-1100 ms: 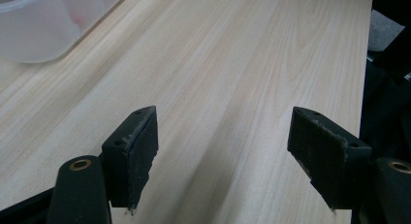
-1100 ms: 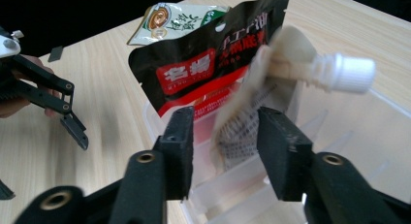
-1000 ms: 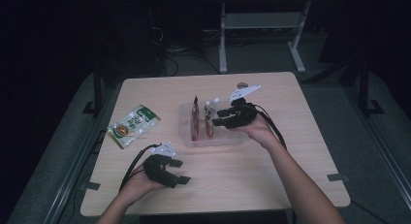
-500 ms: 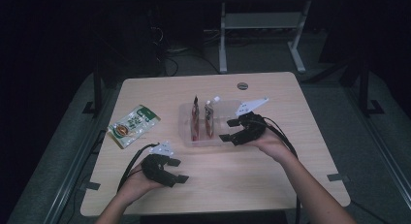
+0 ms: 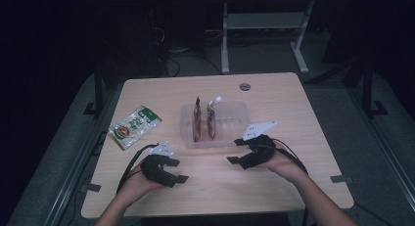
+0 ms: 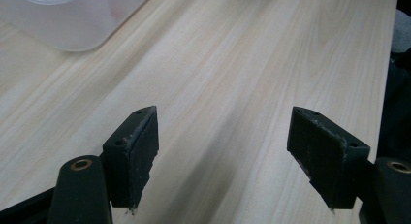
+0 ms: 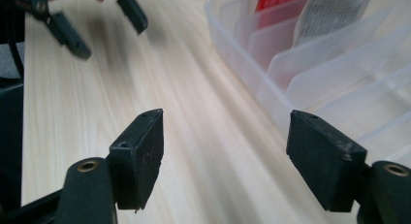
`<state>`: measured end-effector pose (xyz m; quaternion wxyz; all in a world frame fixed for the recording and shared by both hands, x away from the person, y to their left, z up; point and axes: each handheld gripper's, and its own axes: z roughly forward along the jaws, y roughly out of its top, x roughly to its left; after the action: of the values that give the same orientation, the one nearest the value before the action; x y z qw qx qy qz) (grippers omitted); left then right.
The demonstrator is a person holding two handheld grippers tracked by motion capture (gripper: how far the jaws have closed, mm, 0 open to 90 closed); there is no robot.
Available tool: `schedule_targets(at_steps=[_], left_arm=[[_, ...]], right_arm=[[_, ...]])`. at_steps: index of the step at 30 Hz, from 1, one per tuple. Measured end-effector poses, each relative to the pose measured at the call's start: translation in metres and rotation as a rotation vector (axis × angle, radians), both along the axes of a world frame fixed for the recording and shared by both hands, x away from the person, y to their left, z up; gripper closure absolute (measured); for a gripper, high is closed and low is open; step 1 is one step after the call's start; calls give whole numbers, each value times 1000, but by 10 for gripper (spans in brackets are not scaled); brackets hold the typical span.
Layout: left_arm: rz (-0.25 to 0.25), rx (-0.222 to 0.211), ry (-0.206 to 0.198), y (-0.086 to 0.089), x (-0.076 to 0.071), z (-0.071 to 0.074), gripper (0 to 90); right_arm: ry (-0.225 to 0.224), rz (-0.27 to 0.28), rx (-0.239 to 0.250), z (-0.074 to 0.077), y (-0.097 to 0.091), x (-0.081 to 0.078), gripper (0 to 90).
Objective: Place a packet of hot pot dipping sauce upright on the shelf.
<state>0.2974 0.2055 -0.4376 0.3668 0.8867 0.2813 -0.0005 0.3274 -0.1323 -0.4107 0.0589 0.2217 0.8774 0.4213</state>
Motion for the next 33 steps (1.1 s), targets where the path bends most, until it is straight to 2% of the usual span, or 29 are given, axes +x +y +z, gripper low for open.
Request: schedule_targets(at_steps=[2, 3, 5, 7, 12, 14, 17, 21, 23, 26, 31, 33], left_arm=[[10, 12, -7, 2, 1, 2, 266], [17, 26, -13, 4, 2, 3, 266], [40, 23, -18, 7, 4, 5, 267], [50, 21, -24, 13, 9, 8, 278], [94, 25, -48, 30, 20, 22, 378], [111, 43, -53, 36, 25, 27, 433], [170, 72, -73, 48, 39, 33, 549], [255, 90, -91, 62, 56, 39, 704], [279, 108, -110, 67, 64, 41, 783], [332, 110, -122, 76, 78, 43, 886], [424, 138, -121, 94, 102, 40, 897], [457, 134, -118, 102, 111, 37, 897]], right_arm=[[11, 2, -16, -5, -1, -5, 279], [-5, 3, -30, -8, -2, -8, 277], [-5, 0, -49, -13, -4, -12, 266], [5, -5, -47, -17, -7, -13, 260], [7, -34, -46, -26, -16, -19, 242], [15, -36, -46, -28, -20, -22, 236], [19, -45, -52, -31, -25, -26, 234], [17, -52, -45, -31, -29, -27, 233], [24, -54, -43, -32, -29, -27, 233], [20, -51, -48, -33, -29, -26, 233], [39, -55, -28, -33, -29, -25, 233], [40, -54, -30, -33, -30, -24, 233]])
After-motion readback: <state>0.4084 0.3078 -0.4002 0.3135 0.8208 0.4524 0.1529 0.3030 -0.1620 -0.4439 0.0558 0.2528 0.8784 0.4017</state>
